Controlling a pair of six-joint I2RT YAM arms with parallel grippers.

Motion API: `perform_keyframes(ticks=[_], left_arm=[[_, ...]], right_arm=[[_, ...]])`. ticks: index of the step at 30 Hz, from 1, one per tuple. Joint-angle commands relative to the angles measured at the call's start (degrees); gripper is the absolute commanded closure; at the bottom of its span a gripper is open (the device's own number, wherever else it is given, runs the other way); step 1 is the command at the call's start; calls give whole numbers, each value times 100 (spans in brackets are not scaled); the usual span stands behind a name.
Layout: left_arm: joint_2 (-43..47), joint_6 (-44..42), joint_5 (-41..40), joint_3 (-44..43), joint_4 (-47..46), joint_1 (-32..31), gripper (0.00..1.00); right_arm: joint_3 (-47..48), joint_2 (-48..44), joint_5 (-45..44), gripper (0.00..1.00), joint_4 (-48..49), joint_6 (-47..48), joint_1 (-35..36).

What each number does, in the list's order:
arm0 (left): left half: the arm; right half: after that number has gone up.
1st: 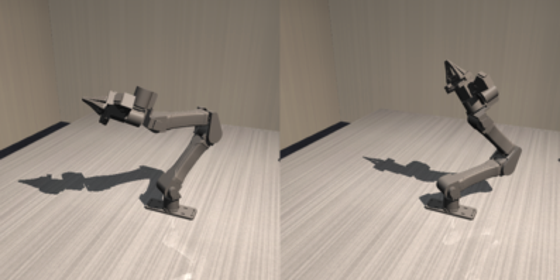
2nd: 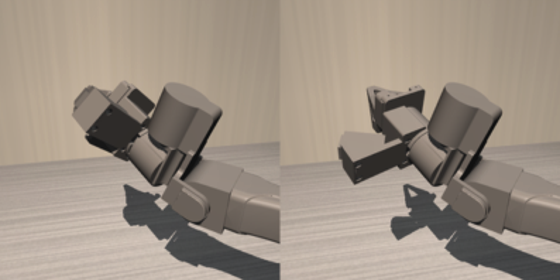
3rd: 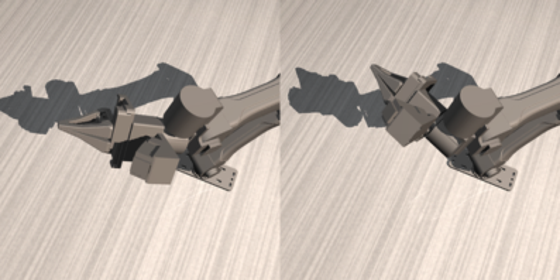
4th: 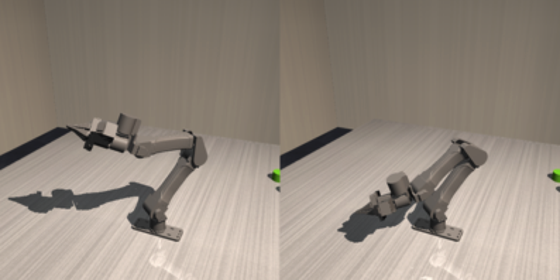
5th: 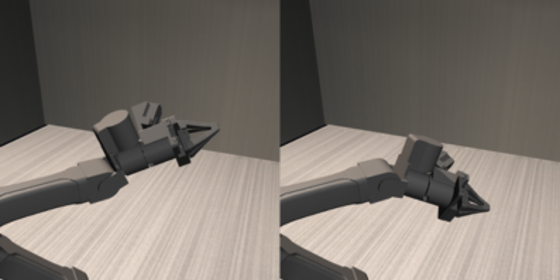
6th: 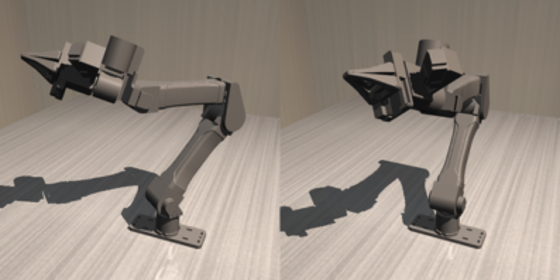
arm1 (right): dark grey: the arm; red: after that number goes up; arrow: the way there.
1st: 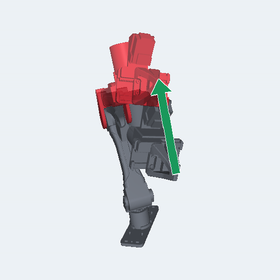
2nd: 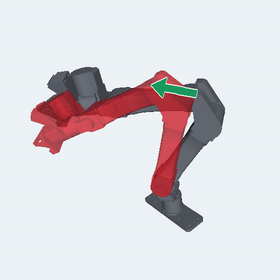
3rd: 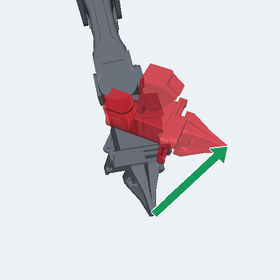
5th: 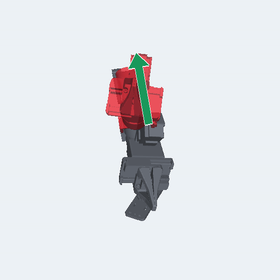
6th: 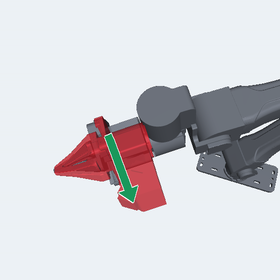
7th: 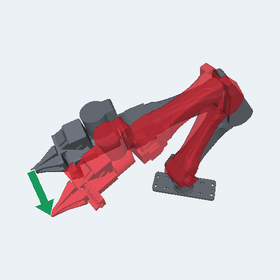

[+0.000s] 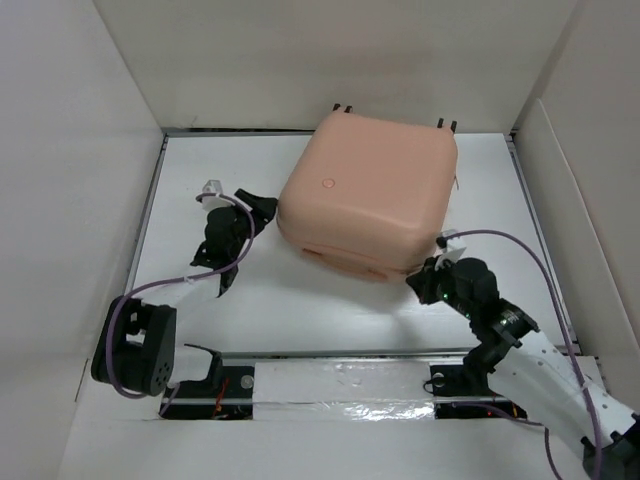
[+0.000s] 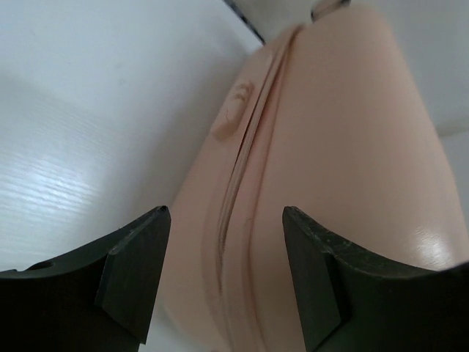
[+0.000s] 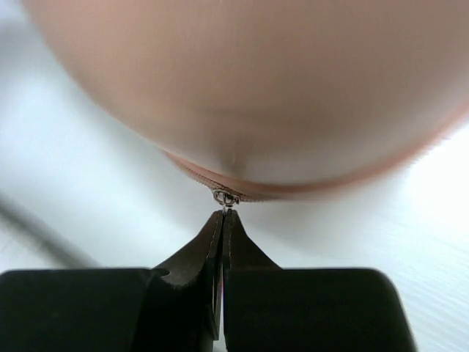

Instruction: Pack the luggage

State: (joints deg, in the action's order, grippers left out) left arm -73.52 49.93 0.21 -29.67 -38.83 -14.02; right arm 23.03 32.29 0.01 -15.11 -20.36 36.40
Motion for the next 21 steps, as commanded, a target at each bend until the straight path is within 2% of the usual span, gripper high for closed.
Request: perform_keyframes(ticks=[1,4,7,11,15,18,20,21], left_arm=[[-312,-361,32,-179,-309,-592,41],[-602,-370,128,-100,-669,-848,42],[-831,-379,365,-179,-1047,-1058,43],[-1085,-510,296,-504,-1109,-1568,43],[-1419,-458,401,-750,-1311,-1902,44],[-1508,-458,322,-803,-1390,-2183,44],[-1525,-449,313,-804,-1391,-2350,45],[-1508,-441,305,-777,-1417,-2403,46]], right_arm=[[703,-206,402,100,694,620,-1149],[669,-31,1227,100,773,788,-1495],[510,547,1607,100,940,937,-1330],[378,1102,1511,100,1649,806,-496],[711,1753,530,100,1915,709,987],[1238,2368,123,100,2064,717,1517],[1737,2771,122,100,2327,787,1843],[1923,3270,226,100,2433,840,1922]])
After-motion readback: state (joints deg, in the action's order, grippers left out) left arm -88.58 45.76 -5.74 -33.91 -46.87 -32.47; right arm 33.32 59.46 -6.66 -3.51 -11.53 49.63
